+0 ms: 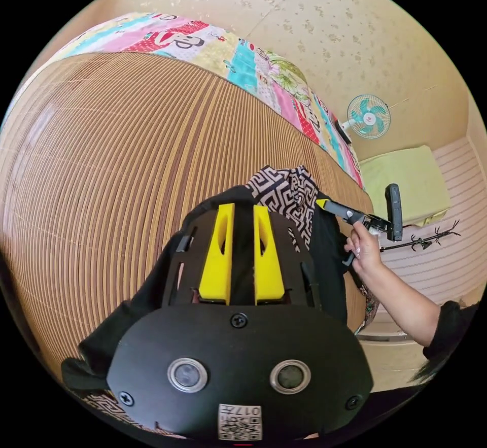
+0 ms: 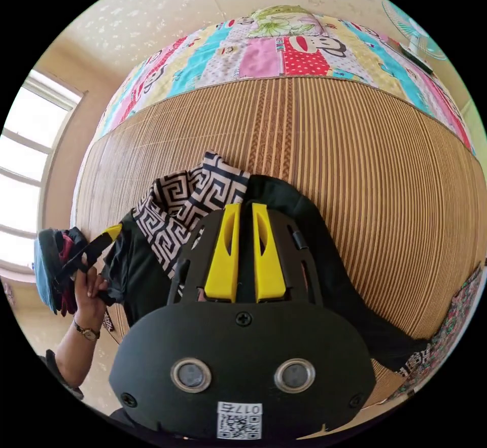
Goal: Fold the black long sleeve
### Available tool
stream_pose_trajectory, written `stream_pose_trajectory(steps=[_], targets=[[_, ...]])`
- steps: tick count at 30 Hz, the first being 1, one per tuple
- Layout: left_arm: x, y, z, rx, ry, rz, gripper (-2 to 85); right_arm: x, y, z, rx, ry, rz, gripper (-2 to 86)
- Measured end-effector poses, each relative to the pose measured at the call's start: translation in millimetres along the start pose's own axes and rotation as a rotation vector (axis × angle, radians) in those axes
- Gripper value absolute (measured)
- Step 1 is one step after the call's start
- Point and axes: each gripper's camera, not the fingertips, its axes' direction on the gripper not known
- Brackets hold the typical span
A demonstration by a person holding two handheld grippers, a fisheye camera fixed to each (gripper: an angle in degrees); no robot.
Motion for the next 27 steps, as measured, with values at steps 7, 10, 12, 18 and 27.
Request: stream_pose_trajectory(steps=[7, 10, 12, 18, 27], targets=[[-60.5, 154.3, -158.7, 0.106, -0.212, -0.284, 8.0, -29.9, 122.0, -43.3, 0.046, -0.008, -0.238, 3.2], [-107.5, 210.7, -210.9, 0.064, -0.280, -0.476, 9.0, -57.8, 177.1, -20.7, -0.041, -0.053, -0.352, 3.6], [-139.8, 232.7, -198.7, -0.076, -0.275, -0.512, 10.6, -80.5, 201.2, -4.2, -0.062, -0.105, -0.408, 4.0], [-169.8, 250.1, -169.6, -0.257, -0.306, -0.345, 0.4, -159.1, 219.0, 53.4, -0.149, -0.258, -0.466, 5.2], [-254.4, 392.8, -307.6, 0.018, -0.444, -0.858, 3.8, -223.4, 271.0, 127.7, -0.412, -0.331, -0.791, 6.0]])
